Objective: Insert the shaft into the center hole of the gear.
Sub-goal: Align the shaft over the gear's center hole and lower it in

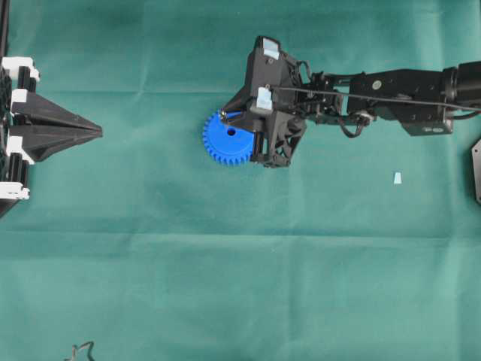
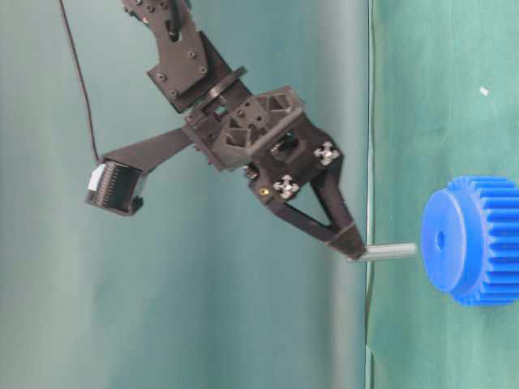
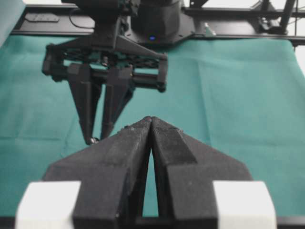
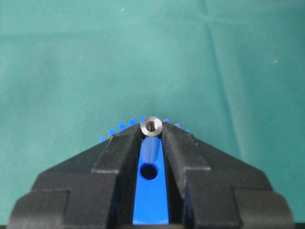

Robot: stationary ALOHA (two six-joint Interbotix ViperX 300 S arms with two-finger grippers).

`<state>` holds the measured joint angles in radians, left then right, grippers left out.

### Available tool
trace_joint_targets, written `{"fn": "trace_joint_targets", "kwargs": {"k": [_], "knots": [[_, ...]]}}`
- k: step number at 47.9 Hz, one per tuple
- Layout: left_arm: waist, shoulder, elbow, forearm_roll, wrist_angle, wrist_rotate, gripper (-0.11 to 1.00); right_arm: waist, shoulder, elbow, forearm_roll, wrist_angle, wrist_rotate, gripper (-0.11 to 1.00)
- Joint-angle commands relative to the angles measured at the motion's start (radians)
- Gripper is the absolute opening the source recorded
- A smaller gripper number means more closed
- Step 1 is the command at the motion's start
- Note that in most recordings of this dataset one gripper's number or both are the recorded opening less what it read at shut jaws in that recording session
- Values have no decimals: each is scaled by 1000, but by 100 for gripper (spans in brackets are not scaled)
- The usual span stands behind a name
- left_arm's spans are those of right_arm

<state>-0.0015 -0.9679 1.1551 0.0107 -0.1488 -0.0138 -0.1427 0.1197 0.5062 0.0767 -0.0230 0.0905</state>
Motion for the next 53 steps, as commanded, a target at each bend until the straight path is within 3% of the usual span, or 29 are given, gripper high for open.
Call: {"fn": "trace_joint_targets", "kwargs": {"k": [1,14,31,53], "knots": [[-2,6,-25,3,-3,2,0,3,3,3,18,-18,2,17],[-2,3,-26,3,3,2,0,3,58,17,46,-35,2,17],[-2,3,-26,3,3,0,0,2,21,18,40,-35,-3,17],[-2,5,-25,3,3,2,0,6,83,15,41,-12,-2,17]]}}
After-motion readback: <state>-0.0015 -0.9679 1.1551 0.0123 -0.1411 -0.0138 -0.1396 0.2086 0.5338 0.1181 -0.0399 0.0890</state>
